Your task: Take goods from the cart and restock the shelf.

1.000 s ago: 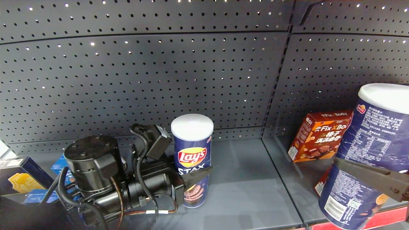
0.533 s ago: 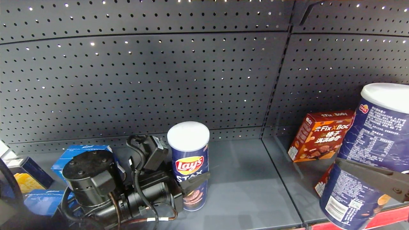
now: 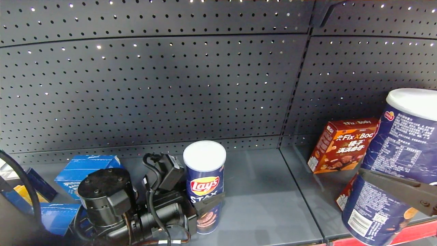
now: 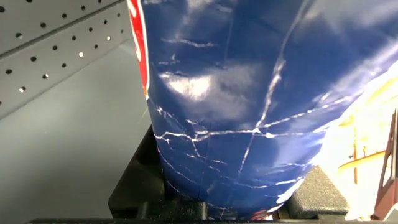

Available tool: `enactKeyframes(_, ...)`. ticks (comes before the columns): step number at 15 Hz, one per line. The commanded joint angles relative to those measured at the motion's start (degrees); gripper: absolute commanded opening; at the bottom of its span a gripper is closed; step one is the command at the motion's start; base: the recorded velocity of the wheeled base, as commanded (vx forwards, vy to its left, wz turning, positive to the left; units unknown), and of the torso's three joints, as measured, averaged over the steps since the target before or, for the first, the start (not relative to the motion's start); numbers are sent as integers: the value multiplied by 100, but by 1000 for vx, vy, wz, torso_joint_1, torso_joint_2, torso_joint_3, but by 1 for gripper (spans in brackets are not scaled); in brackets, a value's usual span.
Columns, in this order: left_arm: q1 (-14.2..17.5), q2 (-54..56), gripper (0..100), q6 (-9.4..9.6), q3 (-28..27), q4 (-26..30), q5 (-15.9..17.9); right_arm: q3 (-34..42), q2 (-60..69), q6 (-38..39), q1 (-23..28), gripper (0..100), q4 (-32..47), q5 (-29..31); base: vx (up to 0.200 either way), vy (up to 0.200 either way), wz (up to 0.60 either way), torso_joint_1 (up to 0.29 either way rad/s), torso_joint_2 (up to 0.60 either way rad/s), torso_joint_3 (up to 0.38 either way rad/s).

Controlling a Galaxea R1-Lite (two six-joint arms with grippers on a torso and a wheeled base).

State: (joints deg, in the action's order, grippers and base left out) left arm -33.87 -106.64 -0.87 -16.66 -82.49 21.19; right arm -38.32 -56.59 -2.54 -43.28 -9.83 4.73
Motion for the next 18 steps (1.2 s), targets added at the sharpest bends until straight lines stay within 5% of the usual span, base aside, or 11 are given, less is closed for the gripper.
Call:
enactKeyframes(1, -6, -23, 0, -1, 23, -4, -1, 8, -1, -1, -5, 0, -2, 2, 0, 0, 0, 0, 0, 0)
enactKeyframes(13, -155, 56, 0, -10, 287, -4, -53, -1, 60, -10, 118, 0, -2, -25, 0, 0, 0, 0, 0, 0)
enactKeyframes(18, -322, 144, 0, -212, 480, -223, -185, 8, 60, -1, 118, 0, -2, -25, 0, 0, 0, 0, 0, 0)
